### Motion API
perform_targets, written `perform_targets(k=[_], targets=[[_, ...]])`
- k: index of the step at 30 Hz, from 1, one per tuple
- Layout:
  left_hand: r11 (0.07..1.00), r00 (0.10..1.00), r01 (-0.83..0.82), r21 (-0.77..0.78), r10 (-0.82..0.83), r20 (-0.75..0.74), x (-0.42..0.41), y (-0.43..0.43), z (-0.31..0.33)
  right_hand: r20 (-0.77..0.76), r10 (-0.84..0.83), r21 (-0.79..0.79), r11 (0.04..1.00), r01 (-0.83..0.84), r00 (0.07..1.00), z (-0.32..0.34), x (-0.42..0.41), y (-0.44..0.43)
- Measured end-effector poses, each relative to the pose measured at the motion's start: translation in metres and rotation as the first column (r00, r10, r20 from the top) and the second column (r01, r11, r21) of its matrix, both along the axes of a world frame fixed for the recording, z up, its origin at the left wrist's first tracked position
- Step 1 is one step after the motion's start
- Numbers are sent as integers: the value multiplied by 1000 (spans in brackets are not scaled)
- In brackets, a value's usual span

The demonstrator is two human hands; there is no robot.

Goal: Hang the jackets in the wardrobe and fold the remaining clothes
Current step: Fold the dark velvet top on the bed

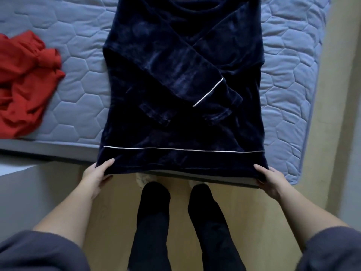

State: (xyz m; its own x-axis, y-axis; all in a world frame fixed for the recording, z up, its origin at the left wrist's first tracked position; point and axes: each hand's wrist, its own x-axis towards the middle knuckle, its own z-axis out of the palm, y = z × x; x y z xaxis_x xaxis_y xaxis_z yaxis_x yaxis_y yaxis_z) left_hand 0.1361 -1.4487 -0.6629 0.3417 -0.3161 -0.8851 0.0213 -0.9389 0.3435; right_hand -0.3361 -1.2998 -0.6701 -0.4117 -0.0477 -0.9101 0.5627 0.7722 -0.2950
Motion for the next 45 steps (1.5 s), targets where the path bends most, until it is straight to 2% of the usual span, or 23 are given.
perform_targets(k=[3, 5, 10, 13, 16, 20, 25, 30, 34, 36, 38, 39, 40, 41, 43, 44, 45], targets=[[966, 953, -259, -20, 253, -166, 0, 3, 7, 92, -189, -15, 981, 191, 978, 11, 10, -3], [948, 939, -317, -17, 312, -147, 3, 5, 8, 80, -273, 12, 962, 273, 959, 14, 14, -2], [959, 958, -282, 33, 279, 66, 17, 14, 17, -92, -277, 121, 950, 287, 957, 31, 21, 12], [955, 953, -285, 87, 273, 129, 25, 23, 36, -135, -286, 193, 932, 308, 949, 55, 29, 23], [936, 946, -319, 152, 304, 114, 29, 33, 64, -135, -297, 223, 920, 321, 945, 82, 36, 35], [938, 947, -320, 136, 322, 9, 19, 19, 116, -85, -354, 135, 922, 363, 931, 138, 38, 22], [950, 948, -304, -74, 294, -122, -17, -60, 168, -7, -436, -164, 888, 429, 900, 188, 15, -68], [898, 941, -297, -323, 218, -260, -72, -203, 197, -65, -371, -414, 855, 313, 926, 212, -39, -218], [824, 943, -240, -513, 74, -324, -117, -313, 175, -191, -388, -619, 761, 196, 902, 195, -67, -328], [813, 956, -108, -573, -73, -285, -145, -342, 155, -226, -292, -686, 725, 61, 930, 173, -65, -360], [777, 965, 121, -617, -237, -110, -168, -342, 129, -352, -40, -609, 768, -197, 935, 141, -50, -367], [727, 936, 296, -619, -350, 37, -177, -332, 112, -467, 133, -500, 776, -385, 874, 122, -39, -362], [645, 854, 495, -582, -485, 189, -183, -317, 96, -567, 332, -351, 730, -586, 754, 102, -27, -351], [532, 711, 691, -490, -621, 330, -186, -299, 79, -609, 542, -164, 629, -760, 579, 82, -15, -338], [230, 313, 948, -221, -798, 514, -189, -265, 48, -501, 853, 201, 277, -940, 144, 47, 7, -311], [65, 98, 995, -78, -817, 568, -191, -251, 35, -428, 903, 318, 111, -942, -38, 34, 15, -302], [-77, -94, 996, 53, -792, 604, -194, -240, 23, -387, 906, 398, -4, -917, -172, 22, 21, -297]])
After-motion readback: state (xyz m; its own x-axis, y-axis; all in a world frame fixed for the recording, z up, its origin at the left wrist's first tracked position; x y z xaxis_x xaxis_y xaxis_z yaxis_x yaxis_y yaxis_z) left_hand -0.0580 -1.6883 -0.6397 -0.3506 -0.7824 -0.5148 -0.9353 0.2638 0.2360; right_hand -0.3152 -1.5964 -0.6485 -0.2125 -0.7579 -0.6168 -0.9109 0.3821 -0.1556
